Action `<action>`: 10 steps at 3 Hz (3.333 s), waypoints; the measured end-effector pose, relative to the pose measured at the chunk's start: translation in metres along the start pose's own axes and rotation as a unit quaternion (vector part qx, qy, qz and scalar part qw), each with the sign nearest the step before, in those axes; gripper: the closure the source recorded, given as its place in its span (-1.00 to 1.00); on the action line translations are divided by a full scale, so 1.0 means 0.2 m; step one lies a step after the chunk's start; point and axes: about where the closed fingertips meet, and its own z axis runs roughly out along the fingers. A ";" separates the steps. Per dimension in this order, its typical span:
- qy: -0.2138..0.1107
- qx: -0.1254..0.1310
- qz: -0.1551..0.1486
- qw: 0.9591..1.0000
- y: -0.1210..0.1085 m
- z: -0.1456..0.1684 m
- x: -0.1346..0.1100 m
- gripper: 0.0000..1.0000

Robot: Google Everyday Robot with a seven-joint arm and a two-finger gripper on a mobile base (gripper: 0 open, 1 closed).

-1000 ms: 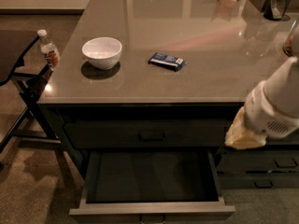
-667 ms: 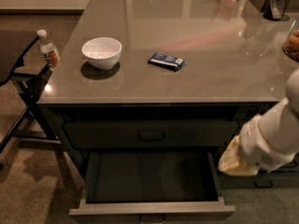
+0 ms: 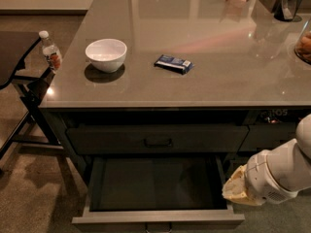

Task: Close middle drawer

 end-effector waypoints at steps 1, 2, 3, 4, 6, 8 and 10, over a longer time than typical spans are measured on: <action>-0.030 -0.021 0.004 0.999 0.01 0.16 0.01 1.00; -0.074 -0.043 0.012 0.996 0.02 0.37 0.05 1.00; -0.115 -0.047 0.001 0.992 0.05 0.60 0.13 1.00; -0.145 -0.043 -0.017 0.988 0.10 0.82 0.22 1.00; -0.134 -0.055 0.000 0.989 0.12 0.95 0.28 1.00; -0.087 -0.025 0.023 0.996 0.16 1.29 0.49 1.00; -0.074 0.035 0.030 0.996 0.03 1.40 0.56 0.72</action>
Offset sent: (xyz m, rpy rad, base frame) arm 0.0041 0.0312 -0.1486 0.3319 0.0719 0.0094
